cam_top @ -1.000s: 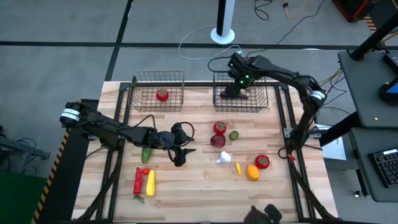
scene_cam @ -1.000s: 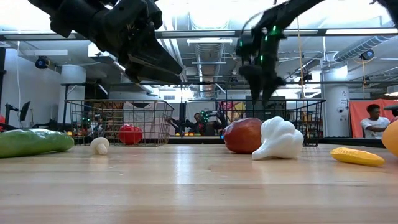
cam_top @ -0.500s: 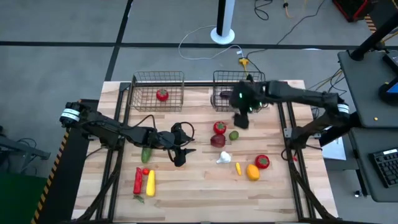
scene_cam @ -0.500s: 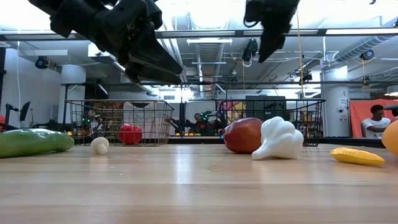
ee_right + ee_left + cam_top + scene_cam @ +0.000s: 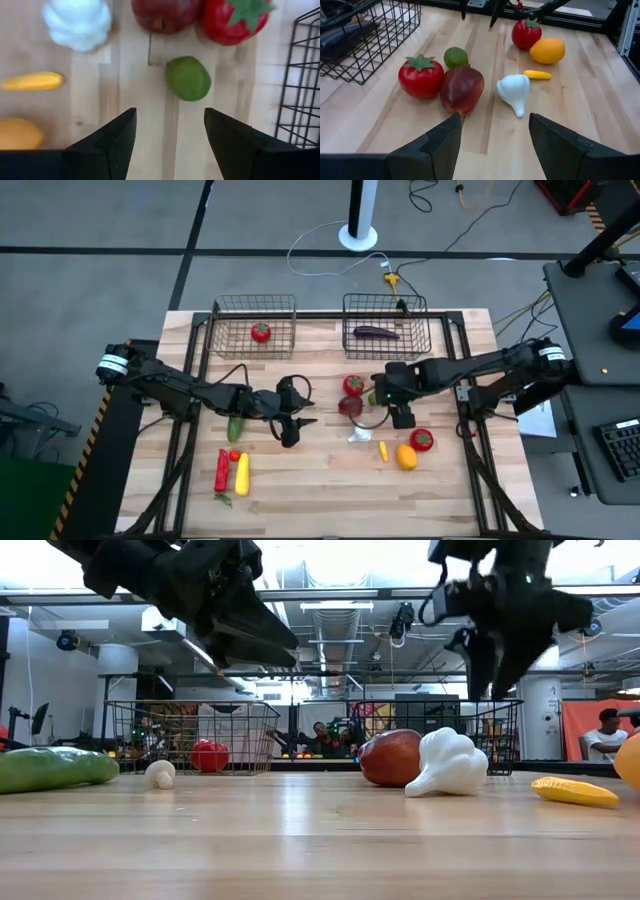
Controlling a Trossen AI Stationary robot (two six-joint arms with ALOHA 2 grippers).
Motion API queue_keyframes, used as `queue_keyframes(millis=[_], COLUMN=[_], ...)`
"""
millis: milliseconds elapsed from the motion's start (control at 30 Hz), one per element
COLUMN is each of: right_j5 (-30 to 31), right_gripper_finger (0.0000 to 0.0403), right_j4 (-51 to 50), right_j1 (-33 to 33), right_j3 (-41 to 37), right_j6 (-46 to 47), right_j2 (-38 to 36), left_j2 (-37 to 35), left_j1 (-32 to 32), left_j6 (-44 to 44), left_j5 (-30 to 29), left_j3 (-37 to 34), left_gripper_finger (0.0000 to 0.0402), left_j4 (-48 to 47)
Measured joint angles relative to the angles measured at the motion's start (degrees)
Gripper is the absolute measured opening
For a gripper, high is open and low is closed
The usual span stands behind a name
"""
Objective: Sort produce into baskets
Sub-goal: Put the lime into the left wire basket
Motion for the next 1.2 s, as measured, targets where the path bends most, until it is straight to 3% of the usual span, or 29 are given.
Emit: queue_keyframes(millis=[200, 400, 833, 1200], right_j5=[6.4, 7.5, 7.3, 4.4], right_gripper_finger=[0.0224, 0.0243, 0.0296, 0.0269], right_j4=[4.9, 7.8, 7.3, 9.6], right_j1=[0.3, 0.3, -2.4, -3.6], right_j3=[-2.3, -1.0, 0.4, 1.0], right_j6=[-2.5, -7.4, -8.9, -8.9], right_j2=[2.9, 7.5, 17.5, 18.6], left_j2=[0.0, 0.0, 0.0, 0.7], left_j1=[0.0, 0.0, 0.0, 0.0], left_j6=[1.1, 1.1, 1.1, 1.1], left_j5=[0.0, 0.0, 0.0, -1.3], left_j3=[0.0, 0.0, 0.0, 0.0], left_gripper_finger=[0.0215, 0.0215, 0.0215, 0.0215], left_j4=[0.5, 0.5, 0.4, 0.5])
